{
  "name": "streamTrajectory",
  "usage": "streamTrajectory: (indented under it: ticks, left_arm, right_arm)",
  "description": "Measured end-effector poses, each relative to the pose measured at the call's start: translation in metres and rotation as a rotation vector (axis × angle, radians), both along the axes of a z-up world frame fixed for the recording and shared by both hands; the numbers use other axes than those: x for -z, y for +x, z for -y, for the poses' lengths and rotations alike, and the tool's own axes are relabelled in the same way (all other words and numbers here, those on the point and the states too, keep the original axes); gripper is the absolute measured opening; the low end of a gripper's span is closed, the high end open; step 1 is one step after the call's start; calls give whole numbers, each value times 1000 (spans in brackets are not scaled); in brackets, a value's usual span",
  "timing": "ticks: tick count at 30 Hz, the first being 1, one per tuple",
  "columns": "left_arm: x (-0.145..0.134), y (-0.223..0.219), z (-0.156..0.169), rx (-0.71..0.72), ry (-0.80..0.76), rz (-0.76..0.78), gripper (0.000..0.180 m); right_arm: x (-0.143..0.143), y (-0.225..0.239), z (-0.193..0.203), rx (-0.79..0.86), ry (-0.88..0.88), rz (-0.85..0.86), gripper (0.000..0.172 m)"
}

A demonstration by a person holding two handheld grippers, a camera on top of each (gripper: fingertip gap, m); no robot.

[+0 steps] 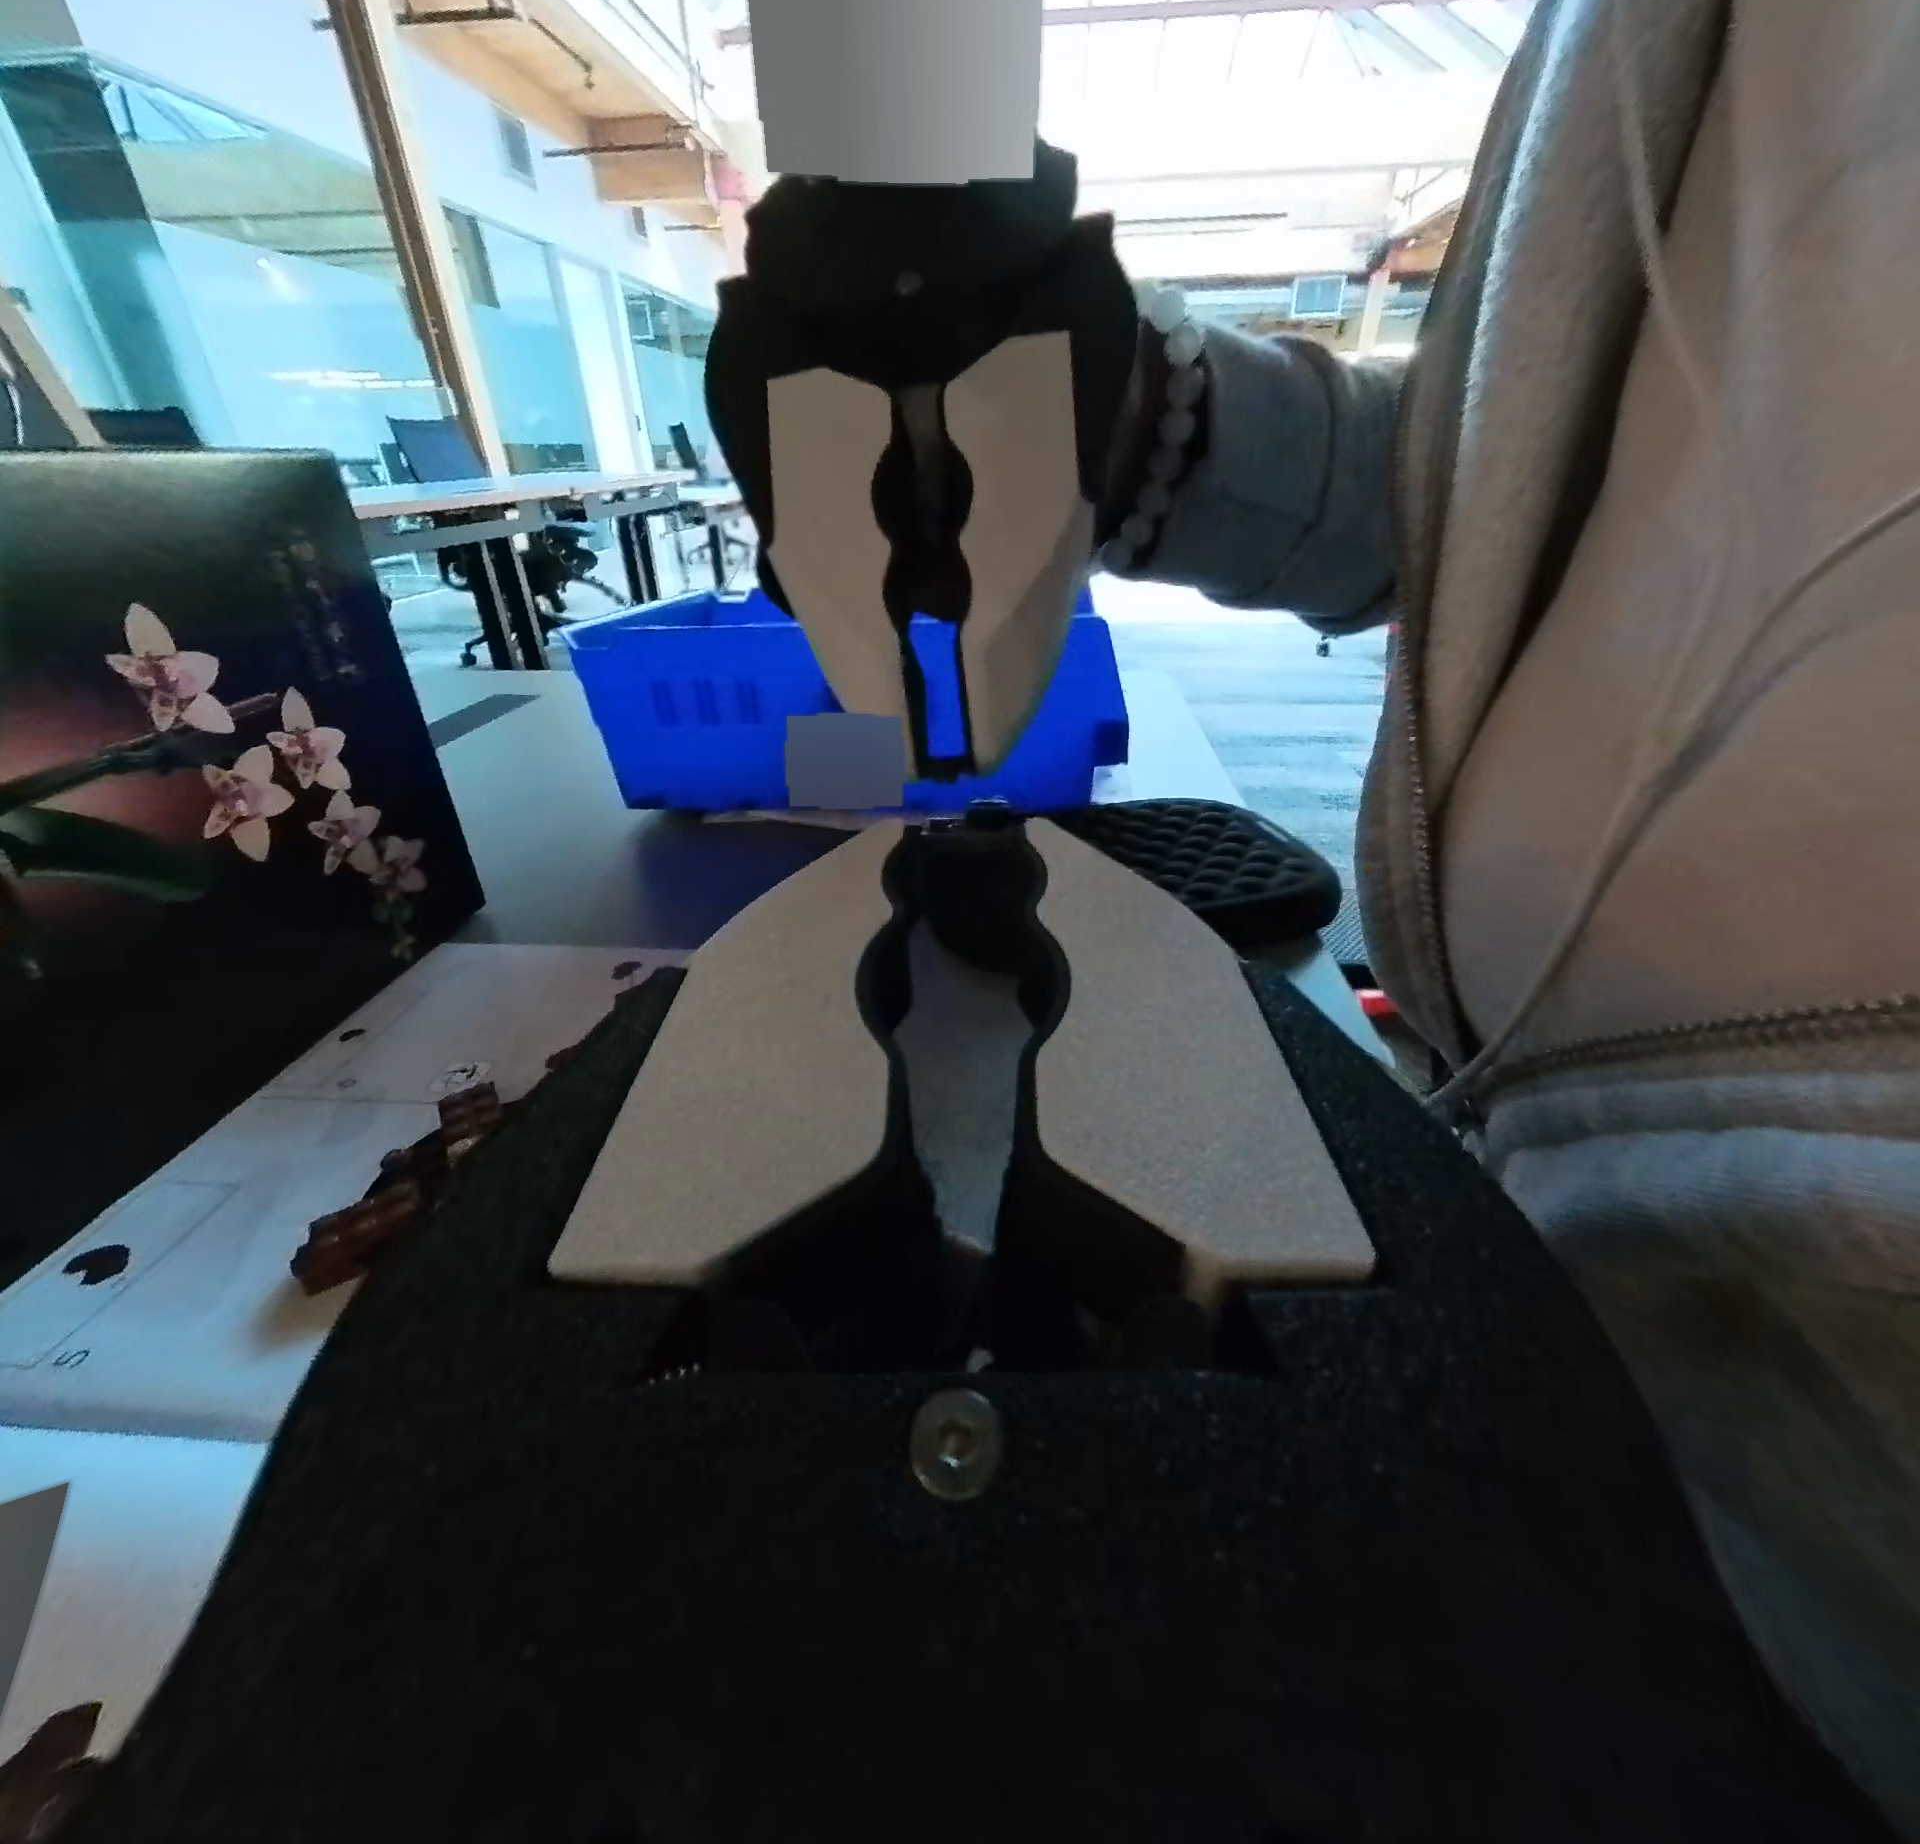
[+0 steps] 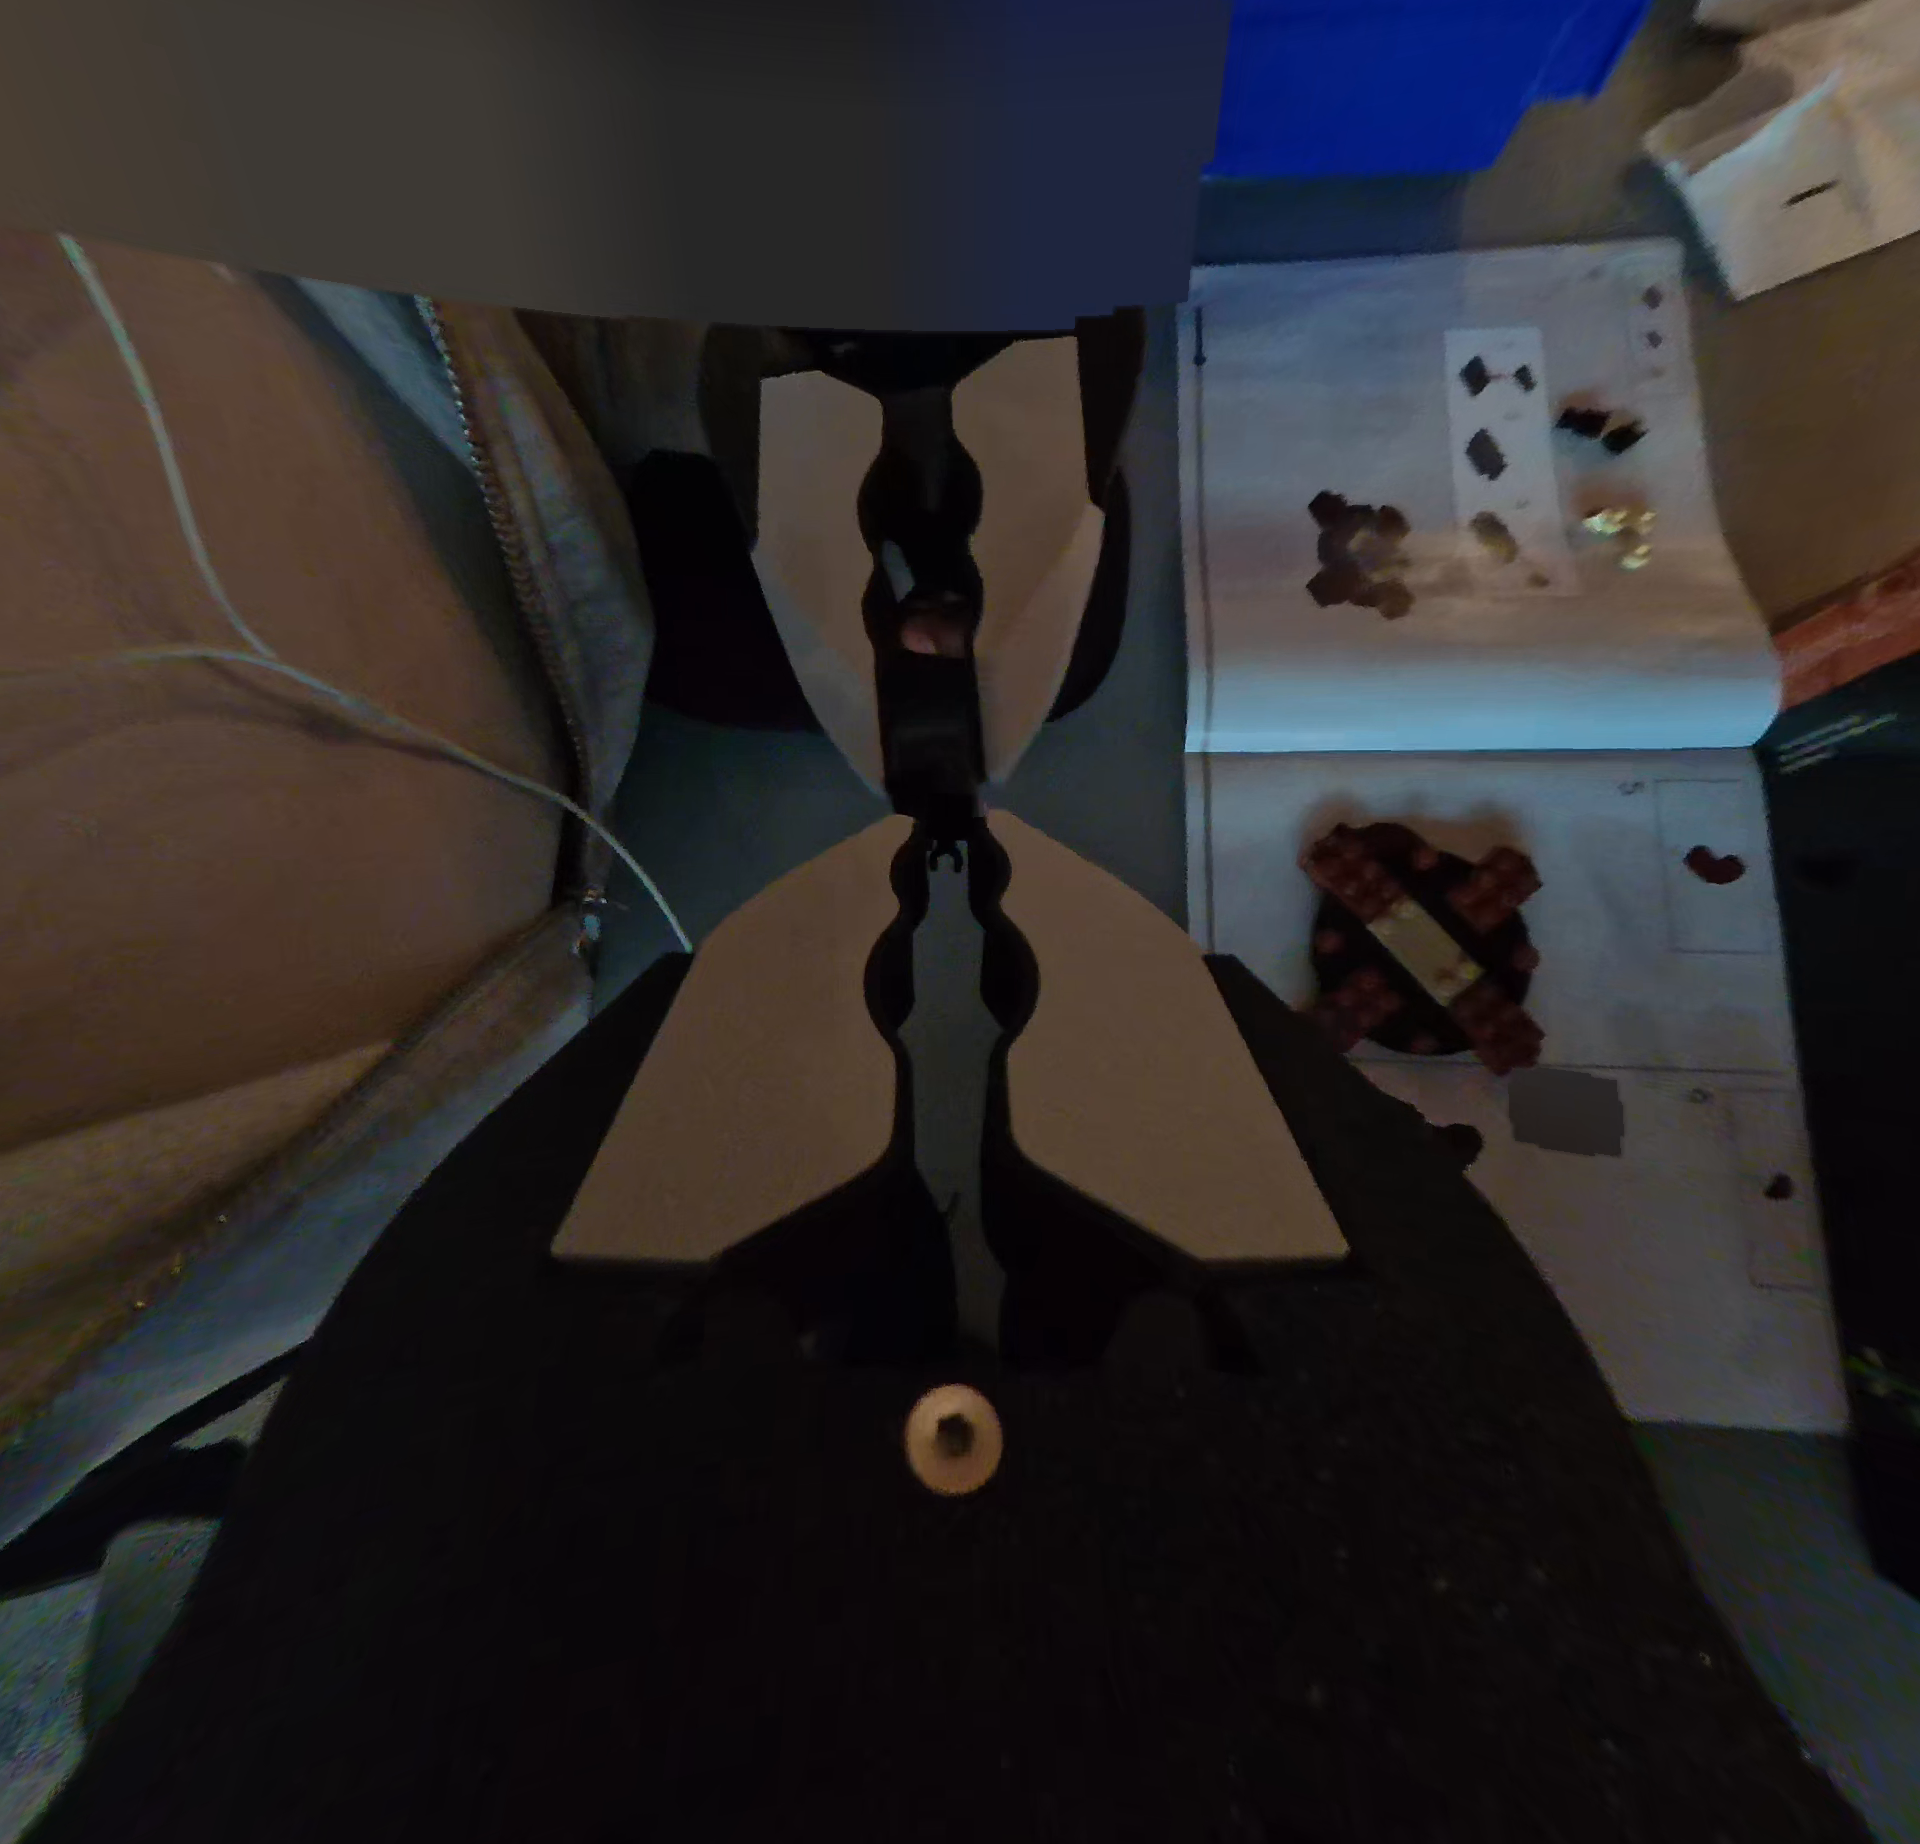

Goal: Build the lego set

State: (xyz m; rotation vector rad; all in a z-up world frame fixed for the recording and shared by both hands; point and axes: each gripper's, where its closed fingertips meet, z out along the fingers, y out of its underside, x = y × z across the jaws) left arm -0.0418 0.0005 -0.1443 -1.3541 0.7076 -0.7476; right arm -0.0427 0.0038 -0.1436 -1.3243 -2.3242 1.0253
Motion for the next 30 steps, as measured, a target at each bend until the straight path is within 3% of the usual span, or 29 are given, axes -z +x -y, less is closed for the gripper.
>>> streamTrajectory:
  ticks: [30]
  left_arm:
    - [-14, -10, 10, 9, 77, 107, 15]
  right_arm:
    - [-11, -13, 12, -17, 75, 131, 5]
